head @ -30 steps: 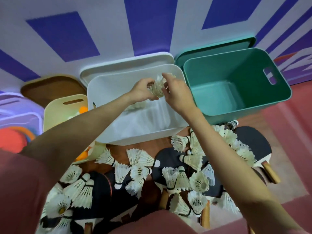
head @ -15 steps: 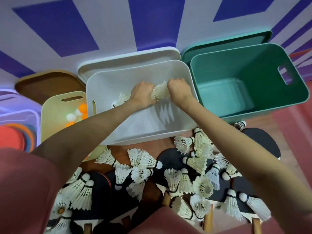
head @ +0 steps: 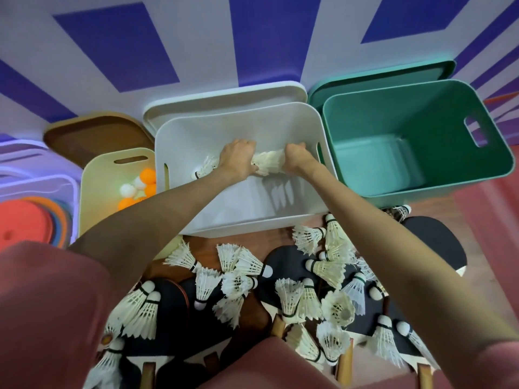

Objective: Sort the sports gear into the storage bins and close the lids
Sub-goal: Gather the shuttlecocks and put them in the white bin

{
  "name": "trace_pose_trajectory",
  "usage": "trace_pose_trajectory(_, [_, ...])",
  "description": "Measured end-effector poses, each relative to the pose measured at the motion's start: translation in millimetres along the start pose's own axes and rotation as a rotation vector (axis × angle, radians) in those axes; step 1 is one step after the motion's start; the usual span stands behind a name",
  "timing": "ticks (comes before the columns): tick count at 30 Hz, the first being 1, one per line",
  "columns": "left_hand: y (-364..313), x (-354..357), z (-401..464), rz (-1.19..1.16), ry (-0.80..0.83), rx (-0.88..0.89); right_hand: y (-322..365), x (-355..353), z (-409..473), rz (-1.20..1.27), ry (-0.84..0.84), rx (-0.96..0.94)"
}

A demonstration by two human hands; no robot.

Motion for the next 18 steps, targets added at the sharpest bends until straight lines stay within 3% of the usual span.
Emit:
trace_pose_trajectory(9, [18, -42, -78, -0.189, -0.156, -0.011, 7, 5, -50, 0.026, -0.007, -0.032])
trace_pose_trajectory(18, [15, -60, -191, -0.419, -0.448, 0.115, 24, 23, -157, 0.272, -0.346, -0.296])
Point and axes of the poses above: each hand's wrist, its own z-axis towards the middle knuckle, its own x-axis out of the palm, y = z × x, the point moved 1 cm from there along z, towards the middle knuckle, and after that the axes turned 6 degrees about z, right-handed, at the moved point
